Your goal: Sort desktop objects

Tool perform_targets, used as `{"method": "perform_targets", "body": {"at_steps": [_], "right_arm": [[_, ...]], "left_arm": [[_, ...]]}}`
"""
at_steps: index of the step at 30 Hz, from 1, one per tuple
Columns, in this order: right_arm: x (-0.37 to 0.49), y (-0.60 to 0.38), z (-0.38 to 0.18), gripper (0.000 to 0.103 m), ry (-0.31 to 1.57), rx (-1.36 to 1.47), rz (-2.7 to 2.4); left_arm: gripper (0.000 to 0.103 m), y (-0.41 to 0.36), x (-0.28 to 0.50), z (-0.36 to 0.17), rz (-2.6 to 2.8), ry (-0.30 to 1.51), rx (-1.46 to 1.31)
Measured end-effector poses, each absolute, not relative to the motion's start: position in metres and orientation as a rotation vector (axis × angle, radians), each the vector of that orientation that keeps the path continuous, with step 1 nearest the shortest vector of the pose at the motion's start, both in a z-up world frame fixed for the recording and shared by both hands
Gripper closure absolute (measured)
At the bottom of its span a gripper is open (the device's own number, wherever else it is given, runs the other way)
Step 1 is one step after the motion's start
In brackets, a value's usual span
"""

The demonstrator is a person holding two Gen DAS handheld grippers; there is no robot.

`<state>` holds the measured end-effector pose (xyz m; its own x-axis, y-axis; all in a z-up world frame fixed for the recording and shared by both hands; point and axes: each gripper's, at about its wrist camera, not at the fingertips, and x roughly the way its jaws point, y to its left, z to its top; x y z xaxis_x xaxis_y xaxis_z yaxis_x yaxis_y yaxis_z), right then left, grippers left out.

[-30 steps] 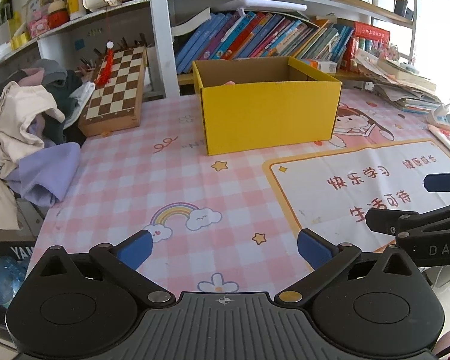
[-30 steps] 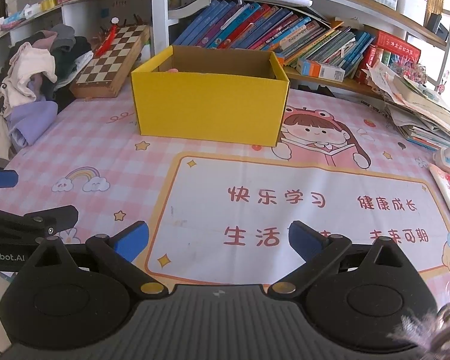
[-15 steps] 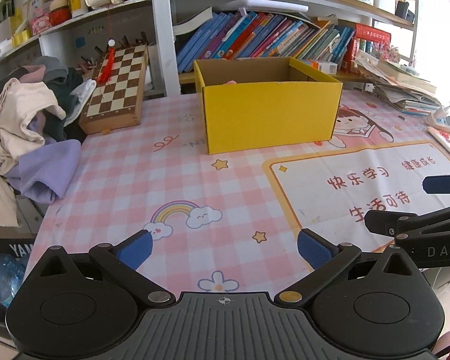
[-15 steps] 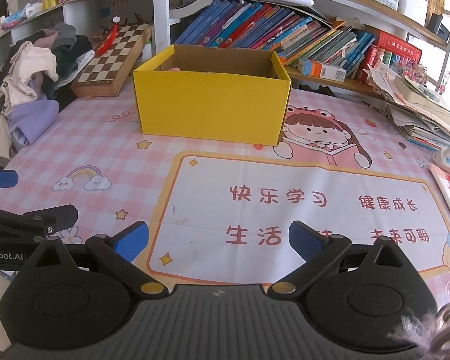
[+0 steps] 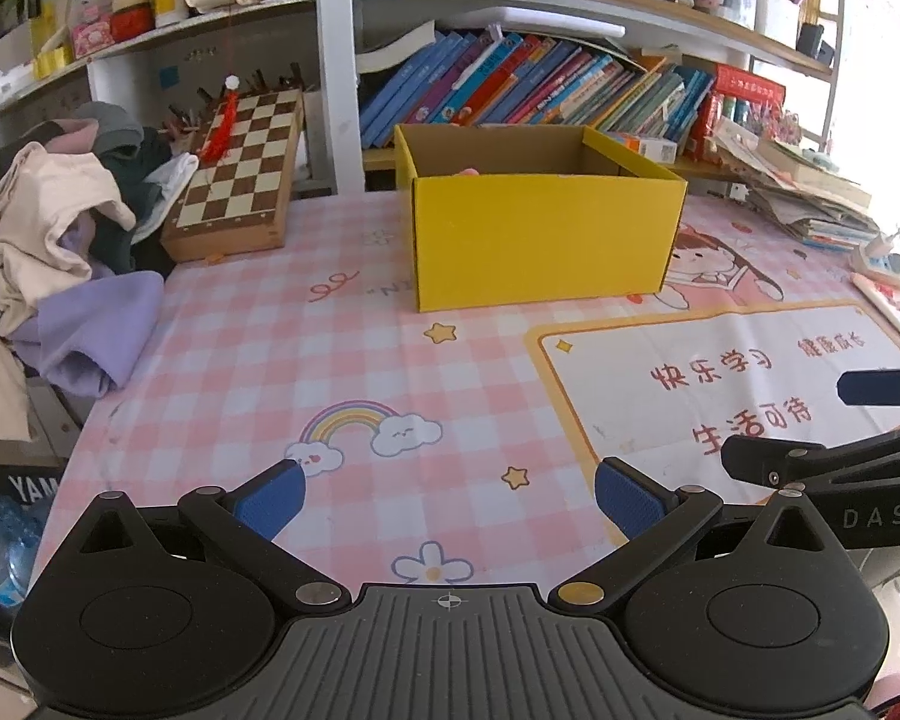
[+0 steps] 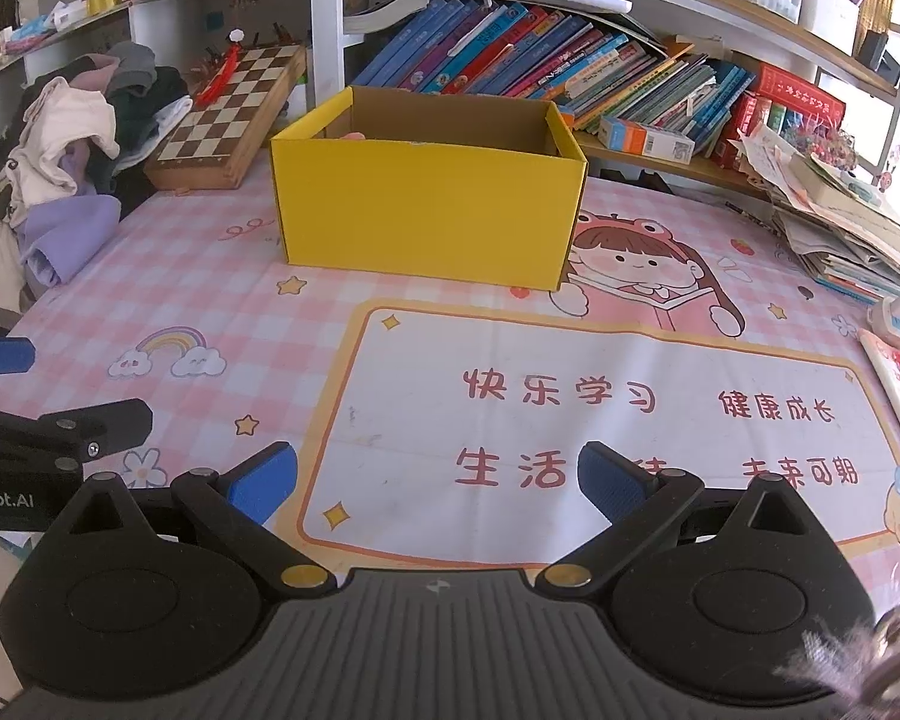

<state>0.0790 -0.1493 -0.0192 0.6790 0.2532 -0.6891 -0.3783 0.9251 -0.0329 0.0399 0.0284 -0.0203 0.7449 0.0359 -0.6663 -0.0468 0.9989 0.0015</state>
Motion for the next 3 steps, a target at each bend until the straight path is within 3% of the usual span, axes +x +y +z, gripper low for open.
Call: {"method": "perform_targets", "body": {"at_steps": [3], "right_arm": [[0.079,-0.1498,-0.018,0.002,0.747,-0.181,0.353]], "left_arm": [[0.0,0.0305,0.041,-0.0205,0.055,0.731,-0.029]]}}
